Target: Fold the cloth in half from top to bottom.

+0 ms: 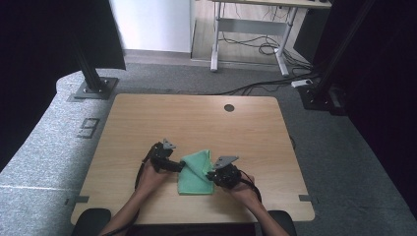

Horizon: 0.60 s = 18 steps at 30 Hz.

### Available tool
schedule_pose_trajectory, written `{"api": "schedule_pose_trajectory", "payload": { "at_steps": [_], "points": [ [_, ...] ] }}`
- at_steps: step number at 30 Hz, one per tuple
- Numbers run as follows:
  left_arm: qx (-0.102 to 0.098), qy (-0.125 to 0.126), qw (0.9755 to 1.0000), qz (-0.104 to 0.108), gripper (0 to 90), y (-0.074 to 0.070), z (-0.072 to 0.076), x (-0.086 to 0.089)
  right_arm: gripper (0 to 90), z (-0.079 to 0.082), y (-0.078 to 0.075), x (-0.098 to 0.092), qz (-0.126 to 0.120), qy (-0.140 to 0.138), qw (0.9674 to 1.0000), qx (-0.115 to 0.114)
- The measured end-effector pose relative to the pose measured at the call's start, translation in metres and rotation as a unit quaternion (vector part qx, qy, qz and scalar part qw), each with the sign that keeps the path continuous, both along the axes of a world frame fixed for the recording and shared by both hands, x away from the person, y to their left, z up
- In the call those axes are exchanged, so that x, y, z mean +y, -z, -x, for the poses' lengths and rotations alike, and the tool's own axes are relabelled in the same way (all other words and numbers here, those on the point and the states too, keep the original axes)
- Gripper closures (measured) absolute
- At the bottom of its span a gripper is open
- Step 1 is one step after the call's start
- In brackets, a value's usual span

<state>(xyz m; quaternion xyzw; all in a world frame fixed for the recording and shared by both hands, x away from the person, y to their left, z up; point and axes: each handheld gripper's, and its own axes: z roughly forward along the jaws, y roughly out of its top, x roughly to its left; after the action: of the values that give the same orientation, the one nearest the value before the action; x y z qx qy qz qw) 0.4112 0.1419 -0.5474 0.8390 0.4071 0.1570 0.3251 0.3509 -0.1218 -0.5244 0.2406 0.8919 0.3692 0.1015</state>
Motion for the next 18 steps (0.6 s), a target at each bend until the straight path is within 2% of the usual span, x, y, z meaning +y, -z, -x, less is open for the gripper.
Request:
{"api": "schedule_pose_trajectory", "payload": {
  "at_steps": [2,7,10,14,18],
  "points": [
    [0.010,0.002,0.9999,0.007,2.7,-0.001,0.003,0.000,83.8,0.001,0.003,0.000,0.003,0.004,1.0000,0.001],
    [0.007,0.007,0.9998,-0.015,3.2,-0.004,0.012,0.002,83.8,0.001,0.004,-0.001,0.001,0.012,0.9999,0.005],
    [0.018,-0.002,0.9998,0.000,2.6,0.000,0.009,0.004,83.7,0.002,0.003,-0.001,0.004,0.011,0.9999,-0.003],
    [0.016,-0.005,0.9999,0.000,1.8,0.000,0.010,0.005,83.6,0.008,-0.002,-0.002,0.008,0.005,0.9998,-0.019],
    [0.016,-0.006,0.9999,-0.001,2.0,-0.001,0.011,0.004,83.2,0.012,0.003,-0.005,0.013,0.008,0.9997,-0.017]
  ]
}}
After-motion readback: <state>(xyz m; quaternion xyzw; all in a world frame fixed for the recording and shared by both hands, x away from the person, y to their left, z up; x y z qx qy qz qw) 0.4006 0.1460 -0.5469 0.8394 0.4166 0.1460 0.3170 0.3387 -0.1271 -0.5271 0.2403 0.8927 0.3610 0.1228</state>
